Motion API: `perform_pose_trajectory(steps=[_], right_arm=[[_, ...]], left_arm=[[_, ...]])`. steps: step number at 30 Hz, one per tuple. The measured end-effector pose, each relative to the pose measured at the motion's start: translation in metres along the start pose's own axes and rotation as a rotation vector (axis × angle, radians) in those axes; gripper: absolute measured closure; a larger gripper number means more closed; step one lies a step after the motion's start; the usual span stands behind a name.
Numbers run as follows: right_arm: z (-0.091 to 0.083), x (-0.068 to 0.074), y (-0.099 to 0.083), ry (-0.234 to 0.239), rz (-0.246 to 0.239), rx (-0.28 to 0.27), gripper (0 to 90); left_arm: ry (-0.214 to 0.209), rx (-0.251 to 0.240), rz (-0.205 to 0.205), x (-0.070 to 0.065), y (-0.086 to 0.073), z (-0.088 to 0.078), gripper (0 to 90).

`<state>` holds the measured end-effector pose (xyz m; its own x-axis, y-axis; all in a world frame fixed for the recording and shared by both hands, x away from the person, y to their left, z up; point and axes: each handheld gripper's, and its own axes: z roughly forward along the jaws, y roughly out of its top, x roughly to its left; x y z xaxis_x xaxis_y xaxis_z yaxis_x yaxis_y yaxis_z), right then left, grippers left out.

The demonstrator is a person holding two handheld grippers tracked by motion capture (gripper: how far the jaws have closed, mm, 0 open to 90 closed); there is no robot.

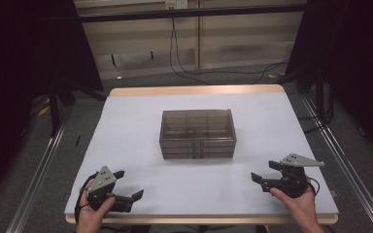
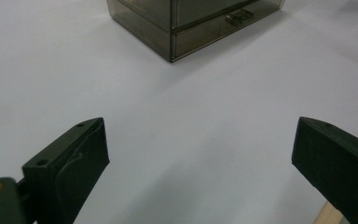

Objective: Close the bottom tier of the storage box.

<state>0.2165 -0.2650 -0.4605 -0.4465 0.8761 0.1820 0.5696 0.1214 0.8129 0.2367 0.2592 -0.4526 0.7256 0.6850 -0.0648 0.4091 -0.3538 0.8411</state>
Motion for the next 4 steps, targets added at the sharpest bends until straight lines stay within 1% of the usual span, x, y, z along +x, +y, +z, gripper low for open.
perform_pose_trajectory(steps=[3,4], right_arm=[[-0.0002,-0.0001,0.0001,0.001,-0.005,-0.003,15.5],[-0.0006,-0.0004,0.0004,0.003,-0.003,-0.002,15.4]], left_arm=[[0.012,0.013,-0.024,0.0034,-0.002,0.0006,3.0],[0.02,0.015,-0.023,0.0034,-0.0018,0.0018,3.0]])
